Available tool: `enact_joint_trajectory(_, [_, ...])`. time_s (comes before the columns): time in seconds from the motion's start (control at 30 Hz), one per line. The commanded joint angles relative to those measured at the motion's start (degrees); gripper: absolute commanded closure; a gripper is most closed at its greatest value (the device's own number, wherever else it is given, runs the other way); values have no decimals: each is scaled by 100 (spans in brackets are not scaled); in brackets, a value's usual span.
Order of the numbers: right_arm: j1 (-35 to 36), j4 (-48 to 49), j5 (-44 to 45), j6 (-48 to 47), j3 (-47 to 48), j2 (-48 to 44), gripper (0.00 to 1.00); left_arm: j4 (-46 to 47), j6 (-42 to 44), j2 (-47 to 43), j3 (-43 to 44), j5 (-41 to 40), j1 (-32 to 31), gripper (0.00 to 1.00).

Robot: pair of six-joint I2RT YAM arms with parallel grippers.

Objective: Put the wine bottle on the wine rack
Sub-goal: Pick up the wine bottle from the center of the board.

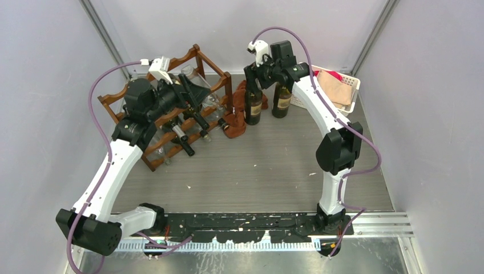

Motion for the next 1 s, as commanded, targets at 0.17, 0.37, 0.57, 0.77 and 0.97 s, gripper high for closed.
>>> enact_joint_trajectory(0.17, [29, 551, 23, -110, 317, -7, 54, 300, 41, -50, -22, 326, -16, 21])
enact_joint_trajectory(0.37, [-24, 505, -161, -89, 208, -333, 87, 363, 59, 69, -51, 570, -79, 21])
enact_joint_trajectory(0.57, [-286, 238, -855, 96, -279, -1238, 97, 796, 427, 161, -299, 1006, -397, 20])
enact_joint_trajectory(0.77, [-738, -48, -1750, 465, -1072, -2180, 99, 1028, 1703, 418, -434, 1002, -1386, 12])
enact_joint_trajectory(0.97, [-1204, 483, -2292, 1151, -2218, -3188, 99, 1886, 2614, 718, -1050, 595, -2167, 0])
